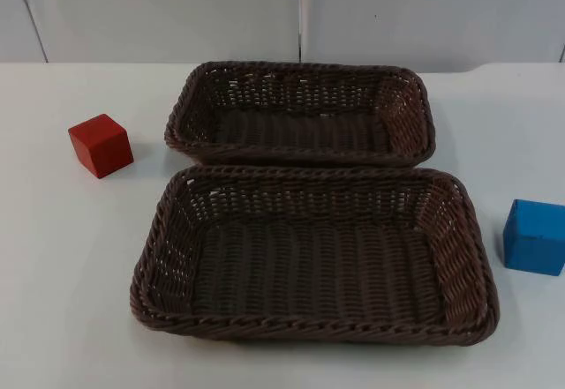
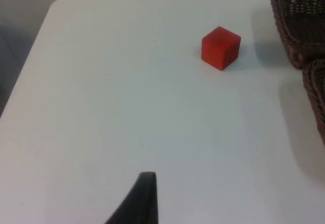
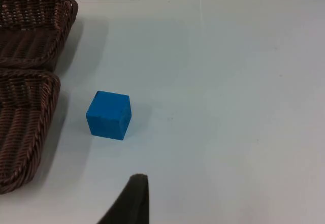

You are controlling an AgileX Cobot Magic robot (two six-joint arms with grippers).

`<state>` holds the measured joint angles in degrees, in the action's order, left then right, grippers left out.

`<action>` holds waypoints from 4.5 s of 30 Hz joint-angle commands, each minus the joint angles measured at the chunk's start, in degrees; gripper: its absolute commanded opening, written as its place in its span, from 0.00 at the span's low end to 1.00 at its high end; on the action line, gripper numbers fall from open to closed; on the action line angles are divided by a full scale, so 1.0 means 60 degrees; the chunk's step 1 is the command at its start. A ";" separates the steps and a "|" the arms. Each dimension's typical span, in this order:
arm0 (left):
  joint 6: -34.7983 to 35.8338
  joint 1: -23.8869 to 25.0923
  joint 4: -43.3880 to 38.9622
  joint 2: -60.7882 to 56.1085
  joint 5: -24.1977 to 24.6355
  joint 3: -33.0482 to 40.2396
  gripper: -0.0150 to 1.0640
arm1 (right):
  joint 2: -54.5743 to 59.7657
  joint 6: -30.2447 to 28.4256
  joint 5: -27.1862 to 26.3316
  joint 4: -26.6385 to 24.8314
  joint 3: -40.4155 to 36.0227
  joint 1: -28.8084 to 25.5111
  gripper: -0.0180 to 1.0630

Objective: Pick up one cube with the left hand and place it into the upper basket. Pick up one cube with the right hand and place it into the lower basket.

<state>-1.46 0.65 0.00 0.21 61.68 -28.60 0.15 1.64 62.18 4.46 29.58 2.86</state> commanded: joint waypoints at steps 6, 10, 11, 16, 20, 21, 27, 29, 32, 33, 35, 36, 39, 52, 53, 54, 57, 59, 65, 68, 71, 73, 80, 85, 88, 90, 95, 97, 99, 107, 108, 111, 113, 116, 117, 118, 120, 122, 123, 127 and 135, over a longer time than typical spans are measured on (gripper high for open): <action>0.0041 0.0016 0.0099 -0.0035 -0.0035 0.0044 0.99 | -0.0025 -0.0023 -0.0077 0.0021 -0.0021 -0.0054 0.99; 0.0041 0.0016 0.0099 -0.0035 -0.0052 0.0022 0.99 | -0.0025 -0.0023 -0.0077 0.0021 -0.0021 -0.0054 0.99; 0.0041 0.0016 0.0141 -0.0035 -0.0071 -0.0017 0.99 | -0.0025 -0.0023 -0.0077 0.0021 -0.0021 -0.0054 0.99; 0.0041 0.0016 0.0164 0.0158 -0.0333 -0.0421 0.99 | -0.0025 -0.0023 -0.0077 0.0021 -0.0021 -0.0054 0.99; 0.0004 0.0016 0.0144 0.0331 -0.0561 -0.0676 0.99 | -0.0025 -0.0023 -0.0077 0.0021 -0.0021 -0.0054 0.99; 0.0004 0.0016 0.0144 0.0416 -0.0561 -0.0712 0.99 | -0.0025 -0.0023 -0.0077 0.0021 -0.0021 -0.0054 0.99; 0.0004 0.0016 0.0181 0.0638 -0.0606 -0.0860 0.99 | -0.0025 -0.0023 -0.0077 0.0021 -0.0021 -0.0054 0.99; 0.0004 0.0016 0.0181 0.0643 -0.0687 -0.0907 0.99 | -0.0025 -0.0023 -0.0077 0.0021 -0.0021 -0.0054 0.99; 0.0004 0.0016 0.0181 0.0643 -0.0687 -0.0907 0.99 | -0.0025 -0.0023 -0.0077 0.0021 -0.0021 -0.0054 0.99; 0.0004 0.0016 0.0181 0.0643 -0.0669 -0.0907 0.99 | -0.0025 -0.0023 -0.0077 0.0021 -0.0021 -0.0054 0.99; 0.0004 0.0016 0.0162 0.0678 -0.0669 -0.0907 0.99 | -0.0025 -0.0023 -0.0077 0.0021 -0.0021 -0.0054 0.99; 0.0004 0.0016 0.0142 0.0723 -0.0687 -0.0907 0.99 | -0.0025 -0.0023 -0.0077 0.0021 -0.0021 -0.0054 0.99; 0.0004 0.0016 0.0142 0.0958 -0.0748 -0.0907 0.99 | -0.0025 -0.0023 -0.0077 0.0021 -0.0021 -0.0054 0.99; -0.0218 0.0016 0.0197 0.3243 -0.2095 -0.0907 0.99 | -0.0025 -0.0023 -0.0077 0.0021 -0.0021 -0.0054 0.99; -0.0218 0.0016 0.0212 0.3434 -0.2180 -0.0907 0.99 | -0.0025 -0.0023 -0.0077 0.0021 -0.0021 -0.0054 0.99; -0.0218 0.0016 0.0212 0.3684 -0.2342 -0.0907 0.99 | -0.0025 -0.0023 -0.0077 0.0021 -0.0021 -0.0054 0.99; -0.0218 0.0016 0.0313 0.4025 -0.2577 -0.0907 0.99 | -0.0025 -0.0023 -0.0077 0.0021 -0.0021 -0.0054 0.99; -0.0354 0.0016 0.0521 0.4318 -0.2839 -0.0907 0.99 | -0.0025 -0.0023 -0.0077 0.0021 -0.0021 -0.0054 0.99; -0.0794 0.0016 0.1008 0.5140 -0.3381 -0.0907 0.99 | -0.0025 -0.0023 -0.0077 0.0021 -0.0021 -0.0054 0.99; -0.0794 0.0016 0.1008 0.5408 -0.3522 -0.0907 0.99 | -0.0025 -0.0023 -0.0077 0.0021 -0.0021 -0.0054 0.99; -0.0794 0.0016 0.1076 0.5771 -0.3826 -0.0907 0.99 | -0.0025 -0.0023 -0.0077 0.0021 -0.0021 -0.0054 0.99; -0.0813 0.0016 0.1118 0.5900 -0.3964 -0.0907 0.99 | -0.0025 -0.0023 -0.0077 0.0021 -0.0021 -0.0054 0.99; -0.0887 0.0016 0.1177 0.7049 -0.4240 -0.1799 0.99 | -0.0025 -0.0023 -0.0077 0.0021 -0.0021 -0.0054 0.99; -0.1219 0.0016 0.1177 0.8046 -0.4256 -0.2830 0.99 | -0.0025 -0.0023 -0.0077 0.0021 -0.0021 -0.0054 0.99; -0.1219 0.0016 0.1195 0.8639 -0.4256 -0.3417 0.99 | -0.0025 -0.0023 -0.0077 0.0021 -0.0021 -0.0054 0.99; -0.1219 0.0016 0.1195 0.8881 -0.4256 -0.3648 0.99 | -0.0025 -0.0023 -0.0077 0.0021 -0.0021 -0.0054 0.99; -0.1336 0.0016 0.1357 0.9684 -0.4256 -0.4263 0.99 | -0.0025 -0.0023 -0.0077 0.0021 -0.0021 -0.0054 0.99; -0.1880 0.0016 0.1720 0.9992 -0.4256 -0.4409 0.99 | -0.0025 -0.0023 -0.0077 0.0021 -0.0021 -0.0054 0.99; -0.2684 -0.0001 0.2376 1.0439 -0.4256 -0.4523 0.99 | -0.0025 -0.0023 -0.0077 0.0021 -0.0021 -0.0054 0.99; -0.4398 -0.0001 0.3827 1.1564 -0.4262 -0.4755 0.99 | -0.0025 -0.0023 -0.0077 0.0021 -0.0021 -0.0054 0.99; -0.4398 -0.0001 0.3827 1.1564 -0.4262 -0.4755 0.99 | -0.0025 -0.0023 -0.0077 0.0021 -0.0021 -0.0054 0.99; -0.4896 -0.0041 0.4188 1.2073 -0.4267 -0.4809 0.99 | -0.0025 -0.0023 -0.0077 0.0021 -0.0021 -0.0054 0.99; -0.5291 -0.0269 0.4246 1.2378 -0.4333 -0.4890 0.99 | -0.0025 -0.0023 -0.0077 0.0021 -0.0021 -0.0054 0.99; -0.5450 -0.0797 0.4246 1.2870 -0.4705 -0.5027 0.99 | -0.0025 -0.0023 -0.0077 0.0021 -0.0021 -0.0054 0.99; -0.5450 -0.0966 0.4246 1.3060 -0.4829 -0.5125 0.99 | -0.0025 -0.0023 -0.0077 0.0021 -0.0021 -0.0054 0.99; -0.5450 -0.0966 0.4246 1.3060 -0.4829 -0.5125 0.99 | -0.0025 -0.0023 -0.0077 0.0021 -0.0021 -0.0054 0.99; -0.5450 -0.1350 0.4110 1.3567 -0.4894 -0.5398 0.99 | -0.0025 -0.0023 -0.0077 0.0021 -0.0021 -0.0054 0.99; -0.5450 -0.1614 0.3871 1.4048 -0.4894 -0.5652 0.99 | -0.0025 -0.0023 -0.0077 0.0021 -0.0021 -0.0054 0.99; -0.5450 -0.1614 0.3871 1.4048 -0.4894 -0.5652 0.99 | -0.0025 -0.0023 -0.0077 0.0021 -0.0021 -0.0054 0.99; -0.5450 -0.1721 0.3803 1.4944 -0.4894 -0.6085 0.99 | -0.0025 -0.0023 -0.0077 0.0021 -0.0021 -0.0054 0.99; -0.5450 -0.1721 0.3163 1.6099 -0.5101 -0.6597 0.99 | -0.0025 -0.0023 -0.0077 0.0021 -0.0021 -0.0054 0.99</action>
<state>-34.05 -9.34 20.61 94.94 32.34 -66.98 0.15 1.64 62.18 4.46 29.58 2.86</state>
